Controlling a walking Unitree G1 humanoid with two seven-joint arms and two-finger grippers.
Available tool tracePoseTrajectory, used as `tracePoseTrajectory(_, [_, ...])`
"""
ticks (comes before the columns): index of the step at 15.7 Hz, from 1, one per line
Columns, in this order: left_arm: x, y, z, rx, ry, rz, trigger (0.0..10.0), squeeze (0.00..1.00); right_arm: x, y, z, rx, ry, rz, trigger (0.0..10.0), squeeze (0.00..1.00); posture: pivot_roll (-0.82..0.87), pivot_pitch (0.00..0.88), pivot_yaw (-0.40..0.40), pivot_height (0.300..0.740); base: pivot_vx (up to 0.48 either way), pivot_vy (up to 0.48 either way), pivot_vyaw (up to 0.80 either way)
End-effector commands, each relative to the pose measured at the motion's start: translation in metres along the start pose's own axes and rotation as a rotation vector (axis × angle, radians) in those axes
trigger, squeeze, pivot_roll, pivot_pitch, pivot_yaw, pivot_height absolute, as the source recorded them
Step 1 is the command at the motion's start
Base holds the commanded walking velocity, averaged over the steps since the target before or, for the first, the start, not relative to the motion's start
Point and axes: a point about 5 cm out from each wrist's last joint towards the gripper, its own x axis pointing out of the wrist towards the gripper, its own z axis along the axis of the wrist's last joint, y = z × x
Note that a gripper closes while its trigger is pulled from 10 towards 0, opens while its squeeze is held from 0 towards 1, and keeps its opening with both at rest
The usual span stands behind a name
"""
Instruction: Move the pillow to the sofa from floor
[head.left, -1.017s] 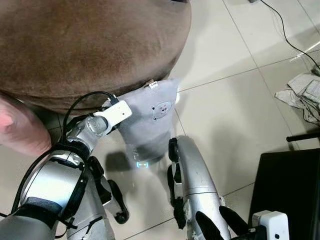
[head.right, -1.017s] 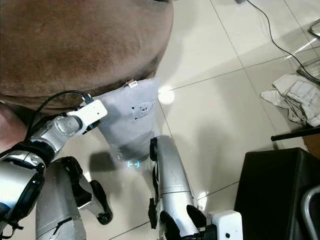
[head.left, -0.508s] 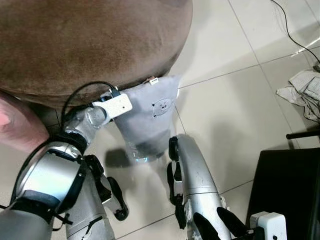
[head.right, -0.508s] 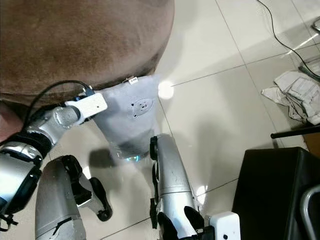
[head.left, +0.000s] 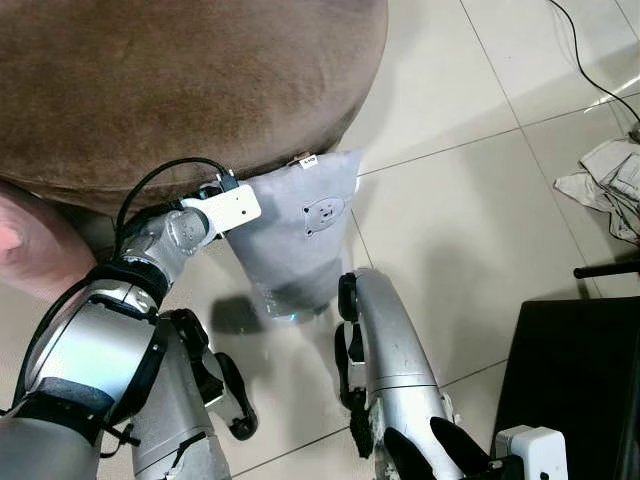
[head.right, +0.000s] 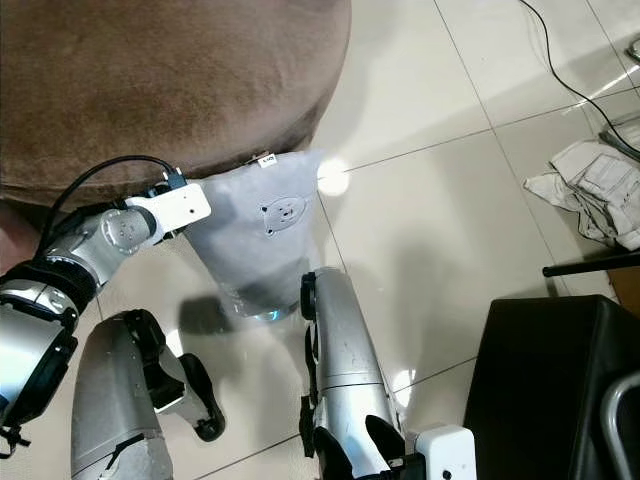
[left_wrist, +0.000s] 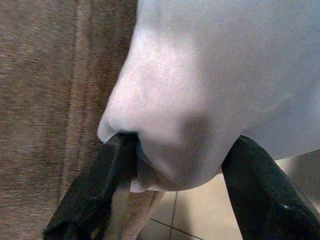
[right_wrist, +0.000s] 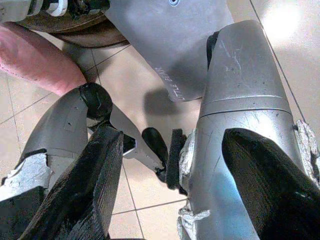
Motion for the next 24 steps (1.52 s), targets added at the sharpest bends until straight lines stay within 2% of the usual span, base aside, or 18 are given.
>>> tracePoseTrajectory(1, [-0.001, 0.003, -0.002, 0.049, 0.001, 0.014, 10.0, 0.00, -0.002, 0.000, -0.008, 0.011, 0.043, -0.013, 10.0, 0.18, -0.41, 0.535, -0.089, 0.548, 0.000, 0.000, 0.00])
tracePoseTrajectory(3, [0.001, -0.010, -0.005, 0.100, 0.022, -0.003, 10.0, 0.00, -0.003, 0.000, -0.008, 0.012, 0.049, -0.009, 10.0, 0.18, -0.41, 0.544, -0.098, 0.548, 0.000, 0.000, 0.00])
tracePoseTrajectory(4, [0.001, -0.018, -0.006, 0.133, 0.021, -0.015, 8.9, 0.00, -0.004, 0.000, -0.008, 0.012, 0.051, -0.009, 10.0, 0.18, -0.43, 0.551, -0.108, 0.548, 0.000, 0.000, 0.00])
tracePoseTrajectory(5, [0.002, -0.028, -0.007, 0.115, 0.012, -0.035, 0.0, 0.00, -0.006, 0.000, -0.008, 0.011, 0.056, -0.012, 10.0, 0.18, -0.44, 0.553, -0.114, 0.548, 0.000, 0.000, 0.00])
tracePoseTrajectory(6, [0.002, -0.035, -0.010, 0.102, 0.019, -0.028, 0.0, 0.00, -0.009, 0.001, -0.008, 0.013, 0.064, -0.019, 10.0, 0.18, -0.45, 0.556, -0.118, 0.548, 0.000, 0.000, 0.00])
tracePoseTrajectory(10, [0.002, -0.041, -0.010, 0.124, 0.024, -0.025, 0.0, 0.00, -0.010, 0.001, -0.007, 0.016, 0.060, -0.030, 10.0, 0.18, -0.45, 0.565, -0.119, 0.548, 0.000, 0.000, 0.00])
tracePoseTrajectory(13, [0.003, -0.037, -0.009, 0.015, 0.019, 0.006, 0.0, 0.00, -0.010, 0.001, -0.007, 0.016, 0.059, -0.030, 10.0, 0.18, -0.44, 0.564, -0.119, 0.548, 0.000, 0.000, 0.00])
tracePoseTrajectory(15, [0.003, -0.030, -0.007, -0.241, 0.007, 0.032, 0.0, 0.00, -0.009, 0.001, -0.008, 0.017, 0.059, -0.028, 10.0, 0.18, -0.44, 0.562, -0.119, 0.548, 0.000, 0.000, 0.00])
tracePoseTrajectory(16, [0.003, -0.028, -0.006, -0.319, 0.003, 0.038, 0.0, 0.00, -0.009, 0.001, -0.007, 0.017, 0.058, -0.027, 10.0, 0.18, -0.44, 0.562, -0.119, 0.548, 0.000, 0.000, 0.00])
tracePoseTrajectory(17, [0.003, -0.018, -0.003, -0.590, -0.035, 0.073, 0.0, 0.00, -0.007, 0.000, -0.008, 0.021, 0.058, -0.028, 10.0, 0.18, -0.43, 0.564, -0.120, 0.548, 0.000, 0.000, 0.00])
tracePoseTrajectory(19, [0.003, -0.007, 0.003, -0.760, -0.096, 0.107, 0.0, 0.00, -0.003, -0.002, -0.012, 0.025, 0.059, -0.027, 10.0, 0.19, -0.41, 0.553, -0.107, 0.548, 0.000, 0.000, 0.00])
tracePoseTrajectory(20, [0.003, -0.004, 0.005, -0.809, -0.124, 0.117, 0.0, 0.00, 0.002, -0.003, -0.014, 0.028, 0.056, -0.024, 10.0, 0.18, -0.39, 0.540, -0.095, 0.548, 0.000, 0.000, 0.00])
tracePoseTrajectory(21, [0.002, 0.005, 0.013, -0.859, -0.192, 0.121, 0.0, 0.00, 0.008, -0.005, -0.014, 0.028, 0.038, -0.017, 10.0, 0.18, -0.37, 0.525, -0.078, 0.548, 0.000, 0.000, 0.00])
tracePoseTrajectory(23, [-0.002, 0.019, 0.019, -0.875, -0.285, 0.121, 0.0, 0.00, 0.025, -0.009, -0.012, 0.025, -0.003, -0.002, 10.0, 0.18, -0.31, 0.490, -0.035, 0.548, 0.000, 0.000, 0.00])
tracePoseTrajectory(24, [-0.003, 0.023, 0.020, -0.863, -0.304, 0.116, 0.0, 0.00, 0.028, -0.010, -0.011, 0.024, -0.012, 0.001, 10.0, 0.19, -0.30, 0.488, -0.031, 0.548, 0.000, 0.000, 0.00])
